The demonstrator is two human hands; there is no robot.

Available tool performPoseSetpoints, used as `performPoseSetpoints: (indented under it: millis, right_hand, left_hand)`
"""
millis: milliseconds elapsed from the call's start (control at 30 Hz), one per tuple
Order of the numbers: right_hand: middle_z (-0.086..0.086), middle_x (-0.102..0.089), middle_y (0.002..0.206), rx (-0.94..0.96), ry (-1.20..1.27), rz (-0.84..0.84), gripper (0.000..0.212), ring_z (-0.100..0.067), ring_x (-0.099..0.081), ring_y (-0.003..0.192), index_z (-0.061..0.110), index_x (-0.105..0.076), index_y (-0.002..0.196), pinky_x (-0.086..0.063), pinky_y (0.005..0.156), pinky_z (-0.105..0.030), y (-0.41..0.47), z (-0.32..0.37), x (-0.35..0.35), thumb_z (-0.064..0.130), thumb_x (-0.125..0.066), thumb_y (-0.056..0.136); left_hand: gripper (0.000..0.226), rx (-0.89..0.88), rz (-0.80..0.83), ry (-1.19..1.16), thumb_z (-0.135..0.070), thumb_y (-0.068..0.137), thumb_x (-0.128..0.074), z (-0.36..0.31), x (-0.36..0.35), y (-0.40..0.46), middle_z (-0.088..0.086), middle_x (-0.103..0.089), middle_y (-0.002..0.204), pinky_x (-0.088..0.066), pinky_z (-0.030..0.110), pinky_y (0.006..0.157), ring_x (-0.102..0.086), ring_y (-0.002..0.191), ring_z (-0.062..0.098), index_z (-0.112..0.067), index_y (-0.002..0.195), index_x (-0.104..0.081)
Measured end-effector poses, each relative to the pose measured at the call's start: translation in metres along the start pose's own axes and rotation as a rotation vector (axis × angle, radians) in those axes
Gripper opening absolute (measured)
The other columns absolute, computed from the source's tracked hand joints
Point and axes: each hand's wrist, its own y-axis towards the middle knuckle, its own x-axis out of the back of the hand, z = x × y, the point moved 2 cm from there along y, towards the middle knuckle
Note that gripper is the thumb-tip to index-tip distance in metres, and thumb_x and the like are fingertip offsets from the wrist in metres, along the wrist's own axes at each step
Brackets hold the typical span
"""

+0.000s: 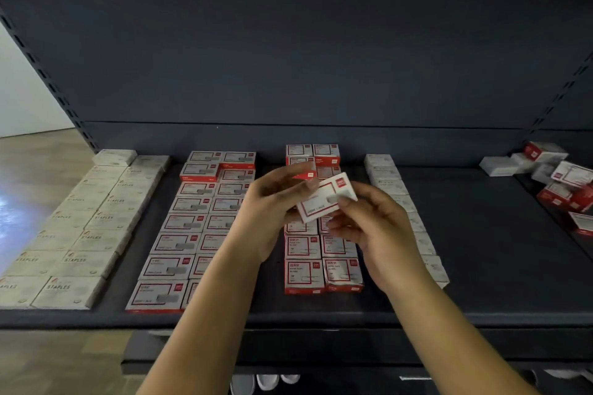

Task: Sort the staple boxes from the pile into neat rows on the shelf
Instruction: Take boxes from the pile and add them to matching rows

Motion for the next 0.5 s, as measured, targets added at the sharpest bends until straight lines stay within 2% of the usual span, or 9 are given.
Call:
performPoseSetpoints:
  millis: [100,200,300,400,467,500]
  right_hand:
    - [-0.009,-0.072,0.085,-0.045,0.154,-0.075,0.026,-0.019,-0.069,0.071,0.003,-0.059,0.107,-0.056,0.062,-0.026,0.003,-0.007,0.002,0.009,-0.059,0.082]
    - [-0.010,-0.072,0.090,-0.064,0.102,-0.056,0.032,-0.021,-0.070,0.079,0.003,-0.058,0.108,-0.056,0.066,-0.027,0.006,-0.011,0.002,0.013,-0.062,0.078]
    - [0.000,-0.071,0.103,0.011,-0.150,-0.042,0.040,-0.016,-0.066,0.098,0.014,-0.059,0.112,-0.055,0.080,-0.026,0.010,-0.015,0.001,0.024,-0.066,0.074]
    - [0.012,-0.059,0.123,0.293,-0.611,-0.016,0.048,-0.002,-0.053,0.116,0.029,-0.053,0.124,-0.045,0.095,-0.022,0.015,-0.010,-0.003,0.031,-0.069,0.078]
    - [0.012,-0.052,0.130,0.497,-0.866,0.054,0.053,0.000,-0.045,0.122,0.023,-0.051,0.129,-0.038,0.102,-0.017,0.021,-0.007,-0.010,0.035,-0.068,0.080]
    - [0.011,-0.050,0.130,0.528,-0.922,0.087,0.056,0.000,-0.043,0.123,0.018,-0.051,0.130,-0.035,0.104,-0.016,0.024,-0.008,-0.013,0.037,-0.068,0.080]
  left_hand:
    - [0.034,0.089,-0.032,-0.236,-0.013,0.070,-0.067,0.011,0.005,-0.005,0.012,-0.071,0.094,-0.057,0.025,0.065,-0.069,0.082,0.021,-0.003,0.102,-0.065]
    - [0.027,0.099,-0.086,-0.332,-0.011,0.069,-0.065,0.018,0.008,-0.007,0.013,-0.072,0.088,-0.057,0.023,0.063,-0.070,0.077,0.021,0.000,0.094,-0.066]
    - [0.022,0.082,-0.126,-0.323,-0.010,0.070,-0.064,0.017,0.015,-0.003,0.011,-0.073,0.085,-0.059,0.025,0.066,-0.071,0.079,0.021,-0.001,0.091,-0.067]
    - [0.022,0.077,-0.153,-0.292,-0.010,0.071,-0.064,0.015,0.025,-0.001,0.011,-0.073,0.085,-0.058,0.029,0.072,-0.071,0.082,0.022,-0.001,0.090,-0.067]
    - [0.023,0.084,-0.157,-0.296,-0.010,0.070,-0.063,0.012,0.031,0.000,0.011,-0.073,0.084,-0.059,0.027,0.069,-0.071,0.080,0.021,0.000,0.091,-0.066]
    - [0.023,0.091,-0.157,-0.297,-0.009,0.070,-0.063,0.010,0.034,0.000,0.010,-0.073,0.082,-0.059,0.026,0.067,-0.071,0.079,0.020,0.001,0.091,-0.065]
